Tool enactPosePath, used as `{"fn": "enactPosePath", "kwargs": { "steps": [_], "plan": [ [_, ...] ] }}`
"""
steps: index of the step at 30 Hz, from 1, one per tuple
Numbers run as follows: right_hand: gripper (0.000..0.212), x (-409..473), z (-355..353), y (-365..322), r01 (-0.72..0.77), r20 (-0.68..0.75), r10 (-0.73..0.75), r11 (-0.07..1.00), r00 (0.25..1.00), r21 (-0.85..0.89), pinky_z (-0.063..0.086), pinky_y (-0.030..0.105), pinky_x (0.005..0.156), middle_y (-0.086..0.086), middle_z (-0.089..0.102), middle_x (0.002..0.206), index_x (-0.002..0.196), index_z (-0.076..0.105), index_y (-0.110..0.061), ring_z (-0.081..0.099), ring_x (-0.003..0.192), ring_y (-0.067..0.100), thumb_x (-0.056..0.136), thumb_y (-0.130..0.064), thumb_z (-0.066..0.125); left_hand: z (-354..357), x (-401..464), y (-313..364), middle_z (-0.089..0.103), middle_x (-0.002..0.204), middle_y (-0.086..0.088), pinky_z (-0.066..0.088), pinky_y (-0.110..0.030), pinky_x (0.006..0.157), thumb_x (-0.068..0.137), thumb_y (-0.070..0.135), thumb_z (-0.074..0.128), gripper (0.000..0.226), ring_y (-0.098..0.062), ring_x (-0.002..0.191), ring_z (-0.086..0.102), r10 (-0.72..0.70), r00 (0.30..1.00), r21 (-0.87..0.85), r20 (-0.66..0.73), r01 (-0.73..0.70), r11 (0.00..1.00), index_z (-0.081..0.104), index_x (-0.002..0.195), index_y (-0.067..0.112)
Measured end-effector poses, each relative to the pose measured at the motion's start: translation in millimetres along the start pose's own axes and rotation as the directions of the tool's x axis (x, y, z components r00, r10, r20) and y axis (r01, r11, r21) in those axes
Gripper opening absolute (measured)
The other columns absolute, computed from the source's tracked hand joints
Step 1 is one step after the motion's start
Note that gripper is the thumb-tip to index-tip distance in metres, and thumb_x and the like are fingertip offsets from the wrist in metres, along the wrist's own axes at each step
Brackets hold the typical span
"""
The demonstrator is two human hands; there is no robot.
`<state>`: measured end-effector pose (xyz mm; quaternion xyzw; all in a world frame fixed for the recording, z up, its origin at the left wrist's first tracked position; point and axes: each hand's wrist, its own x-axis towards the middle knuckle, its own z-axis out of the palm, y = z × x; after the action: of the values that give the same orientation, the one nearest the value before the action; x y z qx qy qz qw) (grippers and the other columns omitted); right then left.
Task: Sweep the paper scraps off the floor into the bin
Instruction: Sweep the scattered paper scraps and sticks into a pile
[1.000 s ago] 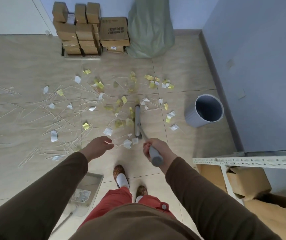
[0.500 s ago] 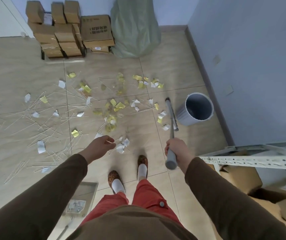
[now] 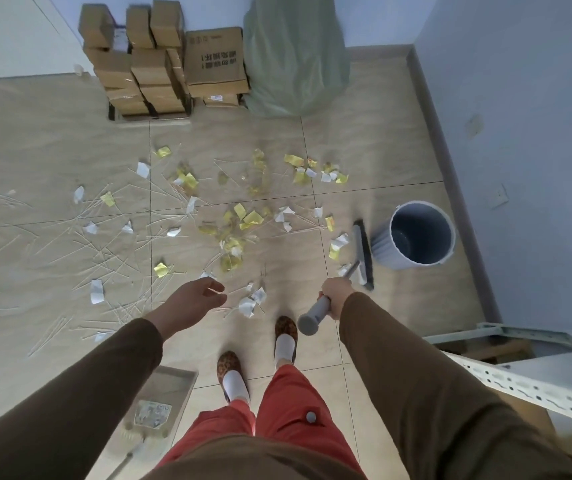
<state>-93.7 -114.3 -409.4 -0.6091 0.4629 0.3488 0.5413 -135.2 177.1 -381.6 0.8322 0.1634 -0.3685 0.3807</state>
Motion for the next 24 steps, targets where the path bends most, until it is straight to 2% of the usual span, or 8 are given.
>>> {"fn": "enactPosePath", "kwargs": {
  "steps": [3,7,9,11,13,16,20,24],
  "plan": [
    [0.014,-1,18,-5,-0.103,0.025,0.101,0.991,0.995,0.081,0.041,0.025,0.053,0.003,0.047,0.077,0.093,0.043,-0.011,0.047,0.062,0.013,0.104,-0.012,0.034,0,10,11,0.07,0.112,-0.005,0.052,-0.038,0.088,0.094,0.03,0.066,0.029,-0.022,0.1,0.066,-0.01,1.0,-0.029,-0.008,0.01,1.0,0.065,0.12,0.017],
    [0.014,-7,20,-18,-0.12,0.146,0.096,0.978,0.985,0.17,0.039,0.018,0.036,0.003,0.043,0.068,0.114,0.044,-0.007,0.041,0.047,0.009,0.101,-0.008,0.039,-1,21,25,0.07,0.114,-0.005,0.052,-0.04,0.09,0.093,0.029,0.067,0.028,-0.023,0.102,0.066,-0.021,1.0,-0.065,-0.019,0.02,0.998,0.066,0.118,0.017],
    [0.007,-15,6,-25,-0.142,0.233,0.091,0.967,0.968,0.213,0.037,0.016,0.033,0.002,0.042,0.064,0.1,0.048,-0.004,0.04,0.039,0.007,0.099,-0.006,0.041,-3,24,33,0.07,0.113,-0.005,0.051,-0.038,0.088,0.093,0.029,0.067,0.029,-0.022,0.098,0.065,-0.016,1.0,-0.078,-0.027,0.014,0.997,0.066,0.119,0.017],
    [0.011,-24,-14,-34,-0.183,0.287,0.11,0.953,0.952,0.241,0.037,0.015,0.031,0.002,0.044,0.063,0.089,0.046,-0.007,0.041,0.034,0.005,0.1,-0.008,0.043,-5,28,42,0.071,0.113,-0.007,0.05,-0.035,0.082,0.093,0.029,0.067,0.029,-0.02,0.092,0.063,-0.005,0.999,-0.111,-0.04,0.001,0.994,0.066,0.119,0.016],
    [0.014,-34,-34,-42,-0.177,0.297,0.098,0.951,0.95,0.252,0.038,0.013,0.032,0.003,0.046,0.064,0.087,0.044,-0.01,0.04,0.033,0.004,0.101,-0.009,0.044,-8,32,49,0.071,0.111,-0.007,0.049,-0.033,0.078,0.093,0.028,0.067,0.028,-0.023,0.093,0.064,-0.001,0.999,-0.14,-0.051,-0.007,0.99,0.066,0.118,0.016],
    [0.008,-43,-51,-51,-0.059,0.212,0.018,0.98,0.977,0.189,0.037,0.013,0.034,0.006,0.047,0.069,0.105,0.046,-0.011,0.04,0.037,0.005,0.1,-0.005,0.044,-15,39,52,0.072,0.106,-0.005,0.053,-0.039,0.084,0.092,0.028,0.067,0.022,-0.024,0.099,0.068,0.02,0.995,-0.152,-0.1,-0.035,0.988,0.069,0.113,0.021],
    [0.033,-28,-44,-68,0.14,0.036,-0.139,0.99,0.99,-0.032,0.04,0.019,0.036,0.008,0.048,0.076,0.13,0.037,-0.012,0.043,0.048,0.01,0.099,-0.004,0.043,-23,42,45,0.072,0.103,0.001,0.052,-0.035,0.08,0.092,0.026,0.065,0.015,-0.019,0.097,0.067,0.052,0.983,-0.086,-0.177,-0.068,0.994,0.07,0.106,0.024],
    [0.02,6,-23,-104,0.124,-0.004,-0.128,0.972,0.992,-0.199,0.04,0.023,0.043,0.009,0.043,0.076,0.121,0.039,-0.002,0.04,0.057,0.015,0.103,-0.004,0.032,-30,48,25,0.071,0.1,0.005,0.049,-0.03,0.074,0.091,0.024,0.064,0.011,-0.013,0.092,0.066,0.069,0.983,0.005,-0.172,-0.069,0.998,0.068,0.099,0.029]
  ]
}}
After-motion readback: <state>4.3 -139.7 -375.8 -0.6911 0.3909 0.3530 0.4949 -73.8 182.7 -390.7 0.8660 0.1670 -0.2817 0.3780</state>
